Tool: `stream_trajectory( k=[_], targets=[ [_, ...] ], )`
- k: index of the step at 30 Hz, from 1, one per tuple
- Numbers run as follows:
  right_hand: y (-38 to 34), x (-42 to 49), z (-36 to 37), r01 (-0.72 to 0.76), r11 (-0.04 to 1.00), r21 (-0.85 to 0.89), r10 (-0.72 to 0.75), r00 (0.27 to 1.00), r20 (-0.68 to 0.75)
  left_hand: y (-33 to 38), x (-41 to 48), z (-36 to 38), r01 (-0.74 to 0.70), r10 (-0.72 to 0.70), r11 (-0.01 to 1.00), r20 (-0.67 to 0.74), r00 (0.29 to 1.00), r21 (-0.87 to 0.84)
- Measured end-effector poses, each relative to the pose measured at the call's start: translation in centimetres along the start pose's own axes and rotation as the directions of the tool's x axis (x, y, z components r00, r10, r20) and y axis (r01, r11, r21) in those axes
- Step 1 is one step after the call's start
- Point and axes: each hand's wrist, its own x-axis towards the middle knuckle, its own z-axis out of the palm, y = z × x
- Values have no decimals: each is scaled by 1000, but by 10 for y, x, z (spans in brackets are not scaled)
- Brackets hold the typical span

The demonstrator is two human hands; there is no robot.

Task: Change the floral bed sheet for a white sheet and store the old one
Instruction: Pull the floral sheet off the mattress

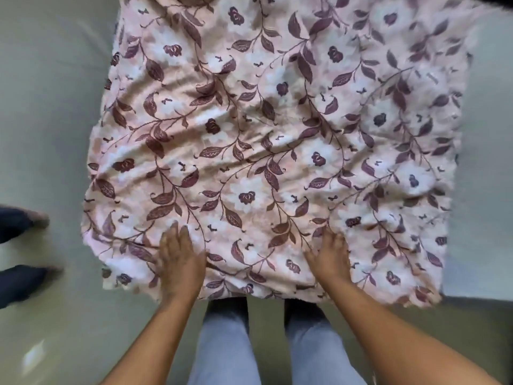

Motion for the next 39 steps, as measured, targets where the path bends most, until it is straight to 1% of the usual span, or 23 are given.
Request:
stream_trajectory(
  k=[3,6,9,12,15,18,19,21,22,23,24,25,27,28,29,30,31,33,34,35,37,39],
  targets=[
    [71,11,-3,-187,977,103,187,982,10,32,-31,47,-89,81,992,89,993,92],
    [140,22,-7,-305,935,181,311,951,0,71,-54,80,-175,150,974,172,974,144],
    [204,35,-17,-357,901,247,370,929,-8,110,-76,106,-241,196,956,250,948,165],
    [264,50,-26,-405,851,334,429,903,3,155,-103,131,-322,267,926,262,927,197],
    [301,63,-36,-445,802,399,479,877,16,193,-124,154,-388,325,905,309,894,173],
    [331,75,-48,-407,759,509,463,886,19,234,-149,174,-413,351,905,360,864,107],
    [336,75,-53,-393,758,520,447,894,25,247,-158,179,-417,362,906,371,855,77],
    [345,69,-67,-341,782,521,352,932,81,276,-178,185,-420,390,908,399,830,-16],
    [345,65,-70,-314,772,553,302,946,115,290,-189,185,-431,411,901,414,812,-49],
    [344,59,-75,-292,734,613,255,955,149,303,-201,183,-453,441,888,419,793,-77],
    [340,52,-78,-274,647,711,198,962,190,314,-212,183,-474,466,875,426,775,-95],
    [335,42,-83,-287,548,785,151,958,245,323,-223,181,-489,491,863,431,757,-123],
    [323,28,-86,-314,351,882,45,947,319,338,-242,177,-496,533,843,448,718,-209],
    [314,15,-94,-323,280,904,-20,940,342,343,-252,175,-490,551,834,457,699,-255],
    [304,3,-102,-331,237,913,-80,930,358,347,-260,174,-475,563,826,458,688,-302],
    [296,-8,-109,-332,230,915,-129,921,367,350,-269,171,-439,553,832,441,707,-339],
    [291,-16,-114,-329,245,912,-180,909,376,354,-276,168,-392,533,836,404,743,-383],
    [283,-27,-121,-313,290,904,-249,888,387,360,-288,162,-255,424,853,321,847,-455],
    [281,-32,-128,-286,323,902,-273,885,378,361,-293,158,-220,360,863,248,899,-455],
    [280,-37,-137,-263,329,907,-304,880,366,364,-297,151,-198,304,875,183,935,-442],
    [276,-42,-153,-236,345,908,-330,875,353,371,-302,140,-145,214,878,103,971,-455],
    [274,-43,-172,-217,361,907,-341,874,345,383,-306,127,-101,141,856,40,989,-507]
  ],
)
